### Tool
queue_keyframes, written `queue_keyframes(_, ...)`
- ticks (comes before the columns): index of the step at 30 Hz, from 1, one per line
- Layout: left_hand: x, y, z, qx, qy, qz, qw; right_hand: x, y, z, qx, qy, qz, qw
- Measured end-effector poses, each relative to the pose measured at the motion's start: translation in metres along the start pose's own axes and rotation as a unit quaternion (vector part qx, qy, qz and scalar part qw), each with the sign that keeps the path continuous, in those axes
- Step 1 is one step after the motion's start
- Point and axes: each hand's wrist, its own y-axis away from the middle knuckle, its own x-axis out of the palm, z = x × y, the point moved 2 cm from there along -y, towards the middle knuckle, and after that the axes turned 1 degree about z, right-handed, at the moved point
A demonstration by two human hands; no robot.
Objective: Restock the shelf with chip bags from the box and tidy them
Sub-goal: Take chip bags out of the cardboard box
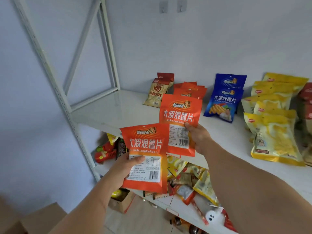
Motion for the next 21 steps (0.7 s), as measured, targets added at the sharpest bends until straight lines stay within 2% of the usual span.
queue_keyframes(13,-0.001,-0.159,-0.053,0.005,-0.036,-0.02,0.999,0.009,-0.151,0.016,0.02,0.001,-0.043,0.999)
queue_keyframes(21,-0.002,-0.22,-0.064,-0.014,-0.044,0.012,0.999,0.012,-0.199,0.009,0.034,-0.003,-0.087,0.996)
